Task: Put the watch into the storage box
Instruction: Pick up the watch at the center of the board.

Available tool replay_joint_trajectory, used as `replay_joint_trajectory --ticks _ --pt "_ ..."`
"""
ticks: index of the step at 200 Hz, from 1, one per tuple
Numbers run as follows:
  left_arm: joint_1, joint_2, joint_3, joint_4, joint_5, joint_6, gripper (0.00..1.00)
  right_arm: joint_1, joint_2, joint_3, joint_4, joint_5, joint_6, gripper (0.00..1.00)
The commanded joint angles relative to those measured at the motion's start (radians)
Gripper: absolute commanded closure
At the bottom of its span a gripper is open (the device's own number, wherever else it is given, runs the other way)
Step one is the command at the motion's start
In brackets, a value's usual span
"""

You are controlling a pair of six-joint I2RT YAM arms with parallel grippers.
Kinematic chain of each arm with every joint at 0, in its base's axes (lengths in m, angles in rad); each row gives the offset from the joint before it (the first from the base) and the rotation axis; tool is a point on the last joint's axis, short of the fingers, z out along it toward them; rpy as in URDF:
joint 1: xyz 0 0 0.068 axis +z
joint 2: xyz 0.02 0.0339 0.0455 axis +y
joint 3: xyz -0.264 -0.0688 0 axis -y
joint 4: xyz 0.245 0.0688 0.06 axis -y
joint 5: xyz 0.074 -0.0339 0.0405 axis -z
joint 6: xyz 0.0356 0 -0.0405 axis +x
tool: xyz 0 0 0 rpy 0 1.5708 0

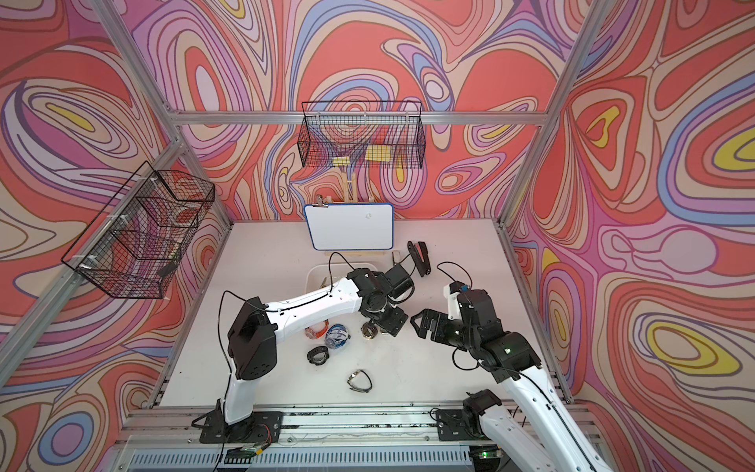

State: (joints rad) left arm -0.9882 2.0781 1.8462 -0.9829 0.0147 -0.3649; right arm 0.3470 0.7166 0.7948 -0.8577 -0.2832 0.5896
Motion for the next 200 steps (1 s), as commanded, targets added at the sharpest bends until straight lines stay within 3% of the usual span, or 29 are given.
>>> replay_joint_trajectory --ticks 1,98,152,200 --pt "0.006 0.044 0.032 -0.079 -0.069 0.055 0.23 -0.005 -0.005 0.026 -0.003 -0.018 -0.014 0.02" --pt "0.014 0.173 0.126 -0.121 -0.097 0.149 0.23 -0.005 0.001 0.000 0.023 -0.037 -0.011 0.02" --pt "0.016 0.205 0.131 -0.141 -0.128 0.155 0.28 -0.005 0.013 -0.011 0.039 -0.052 -0.010 0.02" --pt "0.020 0.213 0.099 -0.140 -0.134 0.140 0.39 -0.005 0.016 -0.018 0.052 -0.059 -0.007 0.02"
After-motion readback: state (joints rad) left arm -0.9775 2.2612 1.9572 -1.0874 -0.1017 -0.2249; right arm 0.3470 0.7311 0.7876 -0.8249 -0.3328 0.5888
